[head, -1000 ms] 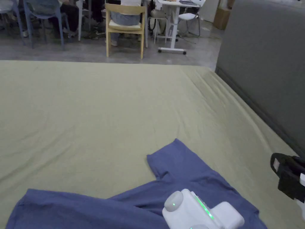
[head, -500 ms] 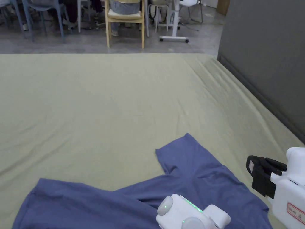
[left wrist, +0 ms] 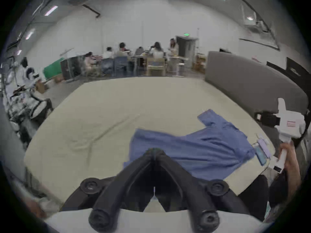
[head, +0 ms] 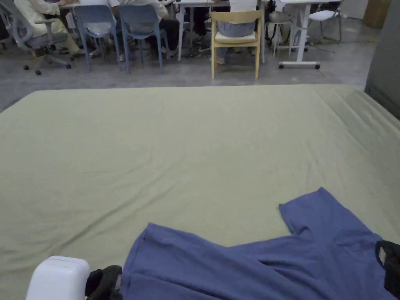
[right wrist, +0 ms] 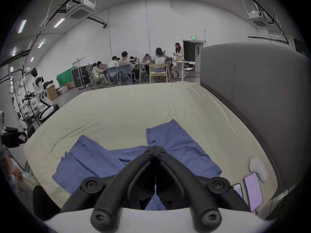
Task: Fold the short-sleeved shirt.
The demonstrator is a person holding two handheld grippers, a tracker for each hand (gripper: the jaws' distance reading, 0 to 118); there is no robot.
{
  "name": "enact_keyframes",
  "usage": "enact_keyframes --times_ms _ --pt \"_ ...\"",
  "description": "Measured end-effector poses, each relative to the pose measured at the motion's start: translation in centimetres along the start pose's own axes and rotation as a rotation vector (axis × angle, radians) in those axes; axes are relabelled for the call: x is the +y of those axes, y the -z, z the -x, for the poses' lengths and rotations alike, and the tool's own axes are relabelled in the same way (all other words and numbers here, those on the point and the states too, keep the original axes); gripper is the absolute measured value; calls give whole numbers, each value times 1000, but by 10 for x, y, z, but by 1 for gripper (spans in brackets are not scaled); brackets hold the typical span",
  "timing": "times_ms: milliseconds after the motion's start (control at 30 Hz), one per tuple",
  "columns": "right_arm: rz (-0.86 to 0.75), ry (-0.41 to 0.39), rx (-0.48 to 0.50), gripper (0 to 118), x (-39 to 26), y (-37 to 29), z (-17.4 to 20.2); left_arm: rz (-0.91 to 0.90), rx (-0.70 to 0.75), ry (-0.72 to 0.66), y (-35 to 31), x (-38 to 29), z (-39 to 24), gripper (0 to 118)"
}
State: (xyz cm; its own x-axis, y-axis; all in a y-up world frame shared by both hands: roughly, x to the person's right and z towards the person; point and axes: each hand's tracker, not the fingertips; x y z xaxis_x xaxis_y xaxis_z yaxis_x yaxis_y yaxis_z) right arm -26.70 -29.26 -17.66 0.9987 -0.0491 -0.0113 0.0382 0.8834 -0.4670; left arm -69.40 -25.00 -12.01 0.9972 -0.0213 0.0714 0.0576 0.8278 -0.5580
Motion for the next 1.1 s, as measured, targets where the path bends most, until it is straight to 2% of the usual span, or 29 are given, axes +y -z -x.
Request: enact_keyframes --times_ms 33,133,333,367,433,467,533,700,833,900,933,967,1000,1033,1067,1100 --pt "2 -3 3 3 -2 -1 4 -13 48 -13 -2 -3 2 0" --pt "7 0 22 3 -1 -3 10 -33 -7 -56 3 2 7 0" --pt "9 -22 18 3 3 -4 12 -30 -3 -41 38 23 9 0" --pt "13 -25 17 3 4 -1 12 7 -7 -31 53 28 8 13" --pt "29 -36 16 3 3 5 11 60 -42 -30 97 37 16 87" --pt "36 -39 16 3 3 8 11 137 -57 -39 120 42 20 90" --pt "56 -48 14 3 1 15 10 216 -95 -52 174 45 28 90" --pt "117 -67 -3 3 -6 40 4 379 -78 -120 296 44 43 90" --pt "185 -78 -21 3 -17 67 -4 501 -60 -34 361 22 34 90" --pt "211 -76 -26 3 -23 77 -6 554 -19 -1 376 8 28 86" --pt "224 -74 -26 3 -26 82 -8 519 -34 1 372 1 25 84" --pt "235 -68 -29 3 -29 86 -8 443 -31 22 362 1 22 79" --pt "248 -63 -29 3 -33 91 -9 430 -25 26 355 1 19 60" --pt "258 -57 -28 3 -37 95 -9 417 -56 35 347 1 20 26" --pt "268 -53 -25 3 -40 100 -9 406 -82 4 343 2 19 3" --pt "280 -48 -18 3 -43 104 -9 412 -145 -54 340 4 18 3"
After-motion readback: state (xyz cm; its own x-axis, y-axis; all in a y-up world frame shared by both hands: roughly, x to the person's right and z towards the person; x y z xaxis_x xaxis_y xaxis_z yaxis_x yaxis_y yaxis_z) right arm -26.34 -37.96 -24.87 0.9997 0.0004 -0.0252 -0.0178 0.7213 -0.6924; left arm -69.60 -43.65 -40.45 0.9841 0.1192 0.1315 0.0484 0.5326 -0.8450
